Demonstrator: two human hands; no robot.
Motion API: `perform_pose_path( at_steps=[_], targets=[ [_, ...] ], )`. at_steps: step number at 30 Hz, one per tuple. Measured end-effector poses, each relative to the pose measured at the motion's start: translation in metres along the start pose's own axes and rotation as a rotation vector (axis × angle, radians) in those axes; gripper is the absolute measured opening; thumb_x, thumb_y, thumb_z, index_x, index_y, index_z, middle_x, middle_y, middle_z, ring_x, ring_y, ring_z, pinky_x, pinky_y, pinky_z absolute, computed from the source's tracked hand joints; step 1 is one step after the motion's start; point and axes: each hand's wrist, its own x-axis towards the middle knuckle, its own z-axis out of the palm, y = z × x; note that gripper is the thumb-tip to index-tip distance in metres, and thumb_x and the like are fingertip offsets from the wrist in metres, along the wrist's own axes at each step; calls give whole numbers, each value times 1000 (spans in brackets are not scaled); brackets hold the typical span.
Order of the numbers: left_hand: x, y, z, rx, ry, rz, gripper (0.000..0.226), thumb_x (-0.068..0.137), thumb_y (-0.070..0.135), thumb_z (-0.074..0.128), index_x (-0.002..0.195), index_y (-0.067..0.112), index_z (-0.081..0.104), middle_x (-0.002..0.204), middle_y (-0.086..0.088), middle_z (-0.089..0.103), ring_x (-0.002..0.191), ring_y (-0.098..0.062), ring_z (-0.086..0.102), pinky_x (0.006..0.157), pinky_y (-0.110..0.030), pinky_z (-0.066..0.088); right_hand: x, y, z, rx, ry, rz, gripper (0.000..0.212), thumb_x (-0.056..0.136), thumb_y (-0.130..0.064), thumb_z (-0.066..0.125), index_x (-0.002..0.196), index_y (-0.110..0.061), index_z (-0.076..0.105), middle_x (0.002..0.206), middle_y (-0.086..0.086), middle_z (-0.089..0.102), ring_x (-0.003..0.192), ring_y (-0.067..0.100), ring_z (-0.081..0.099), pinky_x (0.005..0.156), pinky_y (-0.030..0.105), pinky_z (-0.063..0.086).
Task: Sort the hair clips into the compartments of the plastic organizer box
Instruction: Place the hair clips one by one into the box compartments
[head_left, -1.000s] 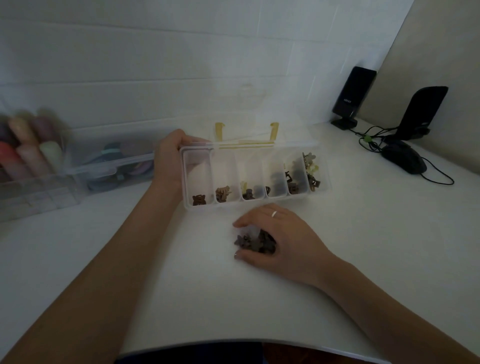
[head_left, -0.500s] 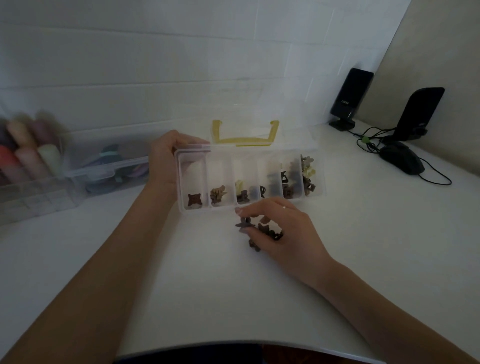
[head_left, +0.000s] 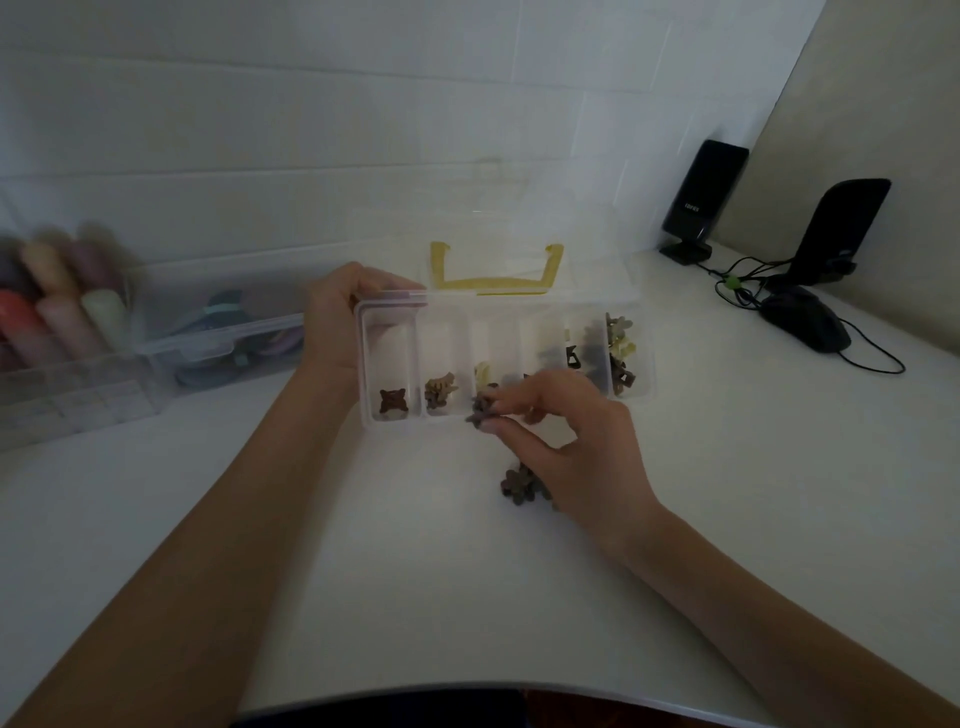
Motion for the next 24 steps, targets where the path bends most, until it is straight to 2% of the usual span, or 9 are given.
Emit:
perform_pose_path(
  at_steps=[4,6,9,11,13,16,20,24],
  targets=[
    [-4,2,3,19,-14,-12,22,49,15,42,38,12,61,45,0,59,46,-12,54,53,-21,43,27,-16,16,-83,7,-191,9,75,-17,77,79,-12,70,94,-5,72,86,14,57,76,18,45],
    [-3,1,2,45,-10,4,24,52,14,43,40,10,64,48,-2,61,47,-13,56,51,-20,44,39,-20,30,-202,-12,-280,7,76,-17,75,79,-14,70,102,-4,71,92,18,55,81,25,44],
    [1,-1,-5,99,-33,34,35,68,10,40,47,11,68,52,-3,64,52,-15,59,54,-22,46,45,-11,47,-426,-86,-362,10,79,-20,65,87,-19,71,119,-1,65,108,22,53,83,36,42],
    [2,-2,-6,100,-53,-9,23,61,18,48,49,13,67,53,-1,62,51,-14,57,52,-22,44,44,-4,42,-435,-121,-420,16,83,-18,63,96,-20,72,124,0,63,114,22,52,86,34,40],
    [5,-4,-8,126,-17,7,22,61,16,49,50,14,68,54,-1,63,53,-14,58,53,-22,45,40,-2,29,-362,-142,-459,16,86,-14,63,98,-17,72,116,0,66,109,21,56,87,33,44],
    [7,-4,-6,73,25,53,22,57,11,47,48,7,67,53,-5,65,54,-16,60,57,-21,47,27,3,3,-252,-215,-437,14,86,-14,61,95,-10,72,93,1,69,88,17,61,75,32,50],
    [3,-2,-1,12,7,27,20,48,17,47,43,8,64,49,-5,62,51,-15,58,56,-20,47,12,12,-15,-346,-414,-507,24,80,-21,60,97,-6,70,96,7,68,90,21,61,75,34,51],
    [3,-2,-2,26,-10,38,20,48,17,46,42,9,63,48,-3,61,50,-14,57,57,-21,46,11,9,-23,-452,-492,-544,30,79,-36,61,89,-10,70,85,4,62,75,21,52,62,32,46]
  ],
)
